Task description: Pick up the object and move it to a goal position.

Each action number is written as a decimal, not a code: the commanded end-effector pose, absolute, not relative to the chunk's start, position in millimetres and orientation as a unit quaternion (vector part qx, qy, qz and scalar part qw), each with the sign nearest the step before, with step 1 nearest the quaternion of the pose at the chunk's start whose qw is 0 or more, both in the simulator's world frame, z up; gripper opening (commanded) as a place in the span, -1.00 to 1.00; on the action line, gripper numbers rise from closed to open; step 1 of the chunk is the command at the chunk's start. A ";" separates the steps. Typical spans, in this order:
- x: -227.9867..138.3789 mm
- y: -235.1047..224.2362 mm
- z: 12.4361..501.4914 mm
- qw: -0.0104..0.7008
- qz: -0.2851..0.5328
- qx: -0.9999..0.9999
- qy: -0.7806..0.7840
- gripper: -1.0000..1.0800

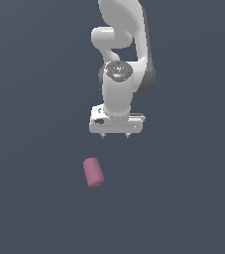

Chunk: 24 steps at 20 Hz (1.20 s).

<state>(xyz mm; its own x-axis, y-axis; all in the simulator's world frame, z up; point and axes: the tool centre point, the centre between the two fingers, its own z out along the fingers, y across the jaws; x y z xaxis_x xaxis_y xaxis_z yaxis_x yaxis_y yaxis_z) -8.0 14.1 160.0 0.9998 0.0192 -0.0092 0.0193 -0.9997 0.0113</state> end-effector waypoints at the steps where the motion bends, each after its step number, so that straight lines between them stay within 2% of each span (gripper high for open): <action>1: -5.5 12.3 158.9 0.006 -0.005 1.000 0.013 0.92; 11: 25.8 -7.2 146.0 0.006 -0.004 0.998 0.056 0.92; 24: 84.7 -60.0 108.3 0.002 -0.002 0.988 0.152 0.92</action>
